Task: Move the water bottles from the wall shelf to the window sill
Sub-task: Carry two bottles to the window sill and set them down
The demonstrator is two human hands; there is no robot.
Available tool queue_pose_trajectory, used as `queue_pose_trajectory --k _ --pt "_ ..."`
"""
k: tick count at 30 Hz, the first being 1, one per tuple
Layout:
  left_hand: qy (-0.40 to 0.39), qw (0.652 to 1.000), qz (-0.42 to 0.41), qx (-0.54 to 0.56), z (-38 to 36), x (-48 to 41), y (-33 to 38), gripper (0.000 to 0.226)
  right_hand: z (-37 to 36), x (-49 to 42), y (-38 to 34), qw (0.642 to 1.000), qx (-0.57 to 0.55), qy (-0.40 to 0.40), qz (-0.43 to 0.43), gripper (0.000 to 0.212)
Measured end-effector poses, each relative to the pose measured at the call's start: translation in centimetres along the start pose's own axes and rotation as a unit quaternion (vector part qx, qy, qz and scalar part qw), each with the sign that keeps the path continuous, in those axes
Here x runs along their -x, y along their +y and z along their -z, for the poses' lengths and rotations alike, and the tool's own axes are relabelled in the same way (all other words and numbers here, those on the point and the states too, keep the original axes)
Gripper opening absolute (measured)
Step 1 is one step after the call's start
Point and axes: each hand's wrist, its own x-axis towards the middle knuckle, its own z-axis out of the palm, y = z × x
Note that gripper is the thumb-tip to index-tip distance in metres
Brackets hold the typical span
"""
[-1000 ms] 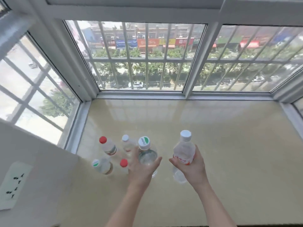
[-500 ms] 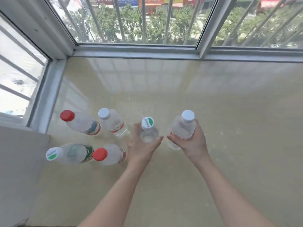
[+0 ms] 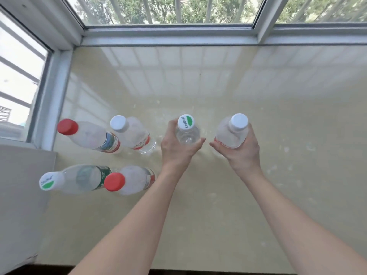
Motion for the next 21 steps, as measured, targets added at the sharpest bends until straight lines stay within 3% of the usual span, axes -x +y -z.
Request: queue_pose_trajectory --k 11,21 --pt "-0.026 0.998 0.009 -0.053 0.0 0.3 -0.7 0.058 1.2 -0.1 1.6 0.998 0.043 -0.041 -0.017 0.063" --pt "-0.02 0.998 0.021 -0.053 -0.2 1.0 -2.1 0.056 1.2 0.6 1.4 0.999 0.05 -0.001 -0.02 0.062"
